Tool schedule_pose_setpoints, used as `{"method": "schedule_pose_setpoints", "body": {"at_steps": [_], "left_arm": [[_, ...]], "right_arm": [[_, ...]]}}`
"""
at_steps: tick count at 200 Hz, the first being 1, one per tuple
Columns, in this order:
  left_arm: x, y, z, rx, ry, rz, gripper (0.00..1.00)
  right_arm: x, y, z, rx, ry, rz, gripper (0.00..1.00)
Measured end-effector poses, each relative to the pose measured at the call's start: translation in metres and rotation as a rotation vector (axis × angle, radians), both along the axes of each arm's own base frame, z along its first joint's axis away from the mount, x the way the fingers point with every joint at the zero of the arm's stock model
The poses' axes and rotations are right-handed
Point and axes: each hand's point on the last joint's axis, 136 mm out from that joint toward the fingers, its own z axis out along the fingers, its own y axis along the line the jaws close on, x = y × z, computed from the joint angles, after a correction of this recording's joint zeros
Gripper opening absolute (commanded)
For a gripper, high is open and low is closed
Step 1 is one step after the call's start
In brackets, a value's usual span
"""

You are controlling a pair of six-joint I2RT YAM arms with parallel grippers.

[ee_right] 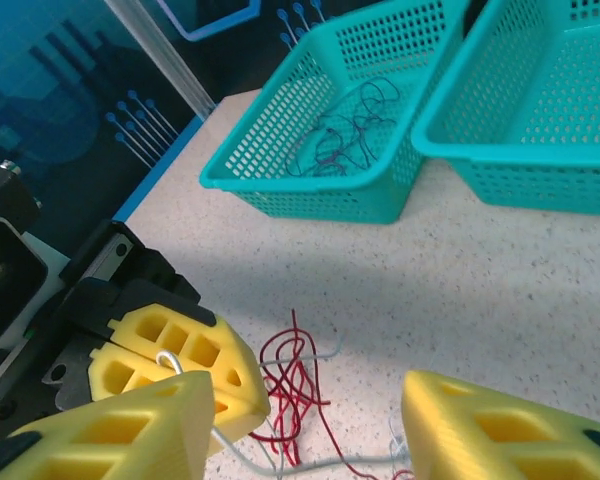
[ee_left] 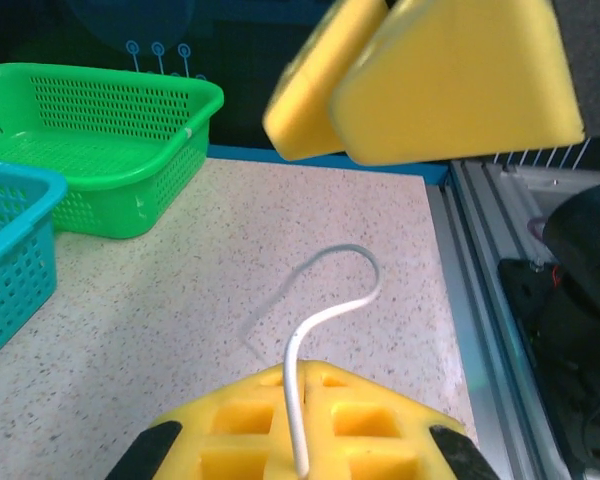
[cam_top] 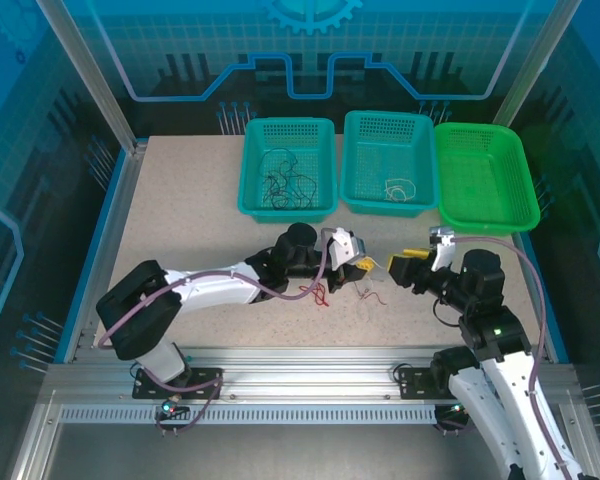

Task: Untangle the cables

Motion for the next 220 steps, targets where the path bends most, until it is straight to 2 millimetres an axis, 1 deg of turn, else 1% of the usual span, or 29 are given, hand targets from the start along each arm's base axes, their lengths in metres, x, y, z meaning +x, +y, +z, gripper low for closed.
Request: {"method": "schedule_pose_setpoints", "body": {"at_steps": [9, 22, 48, 69, 88, 111, 129, 146, 163, 177, 206, 220], "left_arm": [[-0.001, 0.002, 0.0, 0.024, -0.013, -0.004, 0.0], [-0.002, 0.005, -0.001, 0.058, -0.029, -0.005, 0.0], [0.001, 0.012, -0.006, 0.122, -0.052, 0.006, 0.0], [0.004, 0.02, -0.01, 0.155, -0.051, 0.019, 0.0], [0.007, 0.025, -0.01, 0.166, -0.053, 0.027, 0.0], [0.006, 0.028, -0.008, 0.171, -0.055, 0.029, 0.0], [0.006, 0.028, -0.006, 0.169, -0.059, 0.03, 0.0], [0.007, 0.03, -0.004, 0.166, -0.062, 0.036, 0.0], [0.007, 0.031, -0.002, 0.163, -0.067, 0.04, 0.0], [0.007, 0.031, 0.001, 0.159, -0.071, 0.04, 0.0], [0.006, 0.032, 0.004, 0.15, -0.078, 0.041, 0.0], [0.005, 0.033, 0.002, 0.153, -0.075, 0.041, 0.0]], "right_arm": [[-0.001, 0.003, -0.001, -0.011, -0.038, 0.021, 0.64], [-0.003, 0.008, -0.005, -0.027, -0.087, 0.053, 0.65], [-0.01, 0.022, -0.016, -0.092, -0.182, 0.124, 0.62], [-0.013, 0.034, -0.018, -0.158, -0.236, 0.177, 0.61], [-0.012, 0.046, -0.027, -0.203, -0.238, 0.232, 0.62], [-0.01, 0.06, -0.039, -0.245, -0.222, 0.283, 0.61], [-0.006, 0.065, -0.044, -0.266, -0.222, 0.295, 0.52], [-0.001, 0.065, -0.042, -0.278, -0.237, 0.281, 0.44], [0.002, 0.065, -0.043, -0.285, -0.242, 0.279, 0.32], [0.003, 0.066, -0.045, -0.292, -0.236, 0.281, 0.24], [0.007, 0.068, -0.055, -0.303, -0.197, 0.282, 0.0], [0.009, 0.067, -0.054, -0.3, -0.189, 0.273, 0.0]]}}
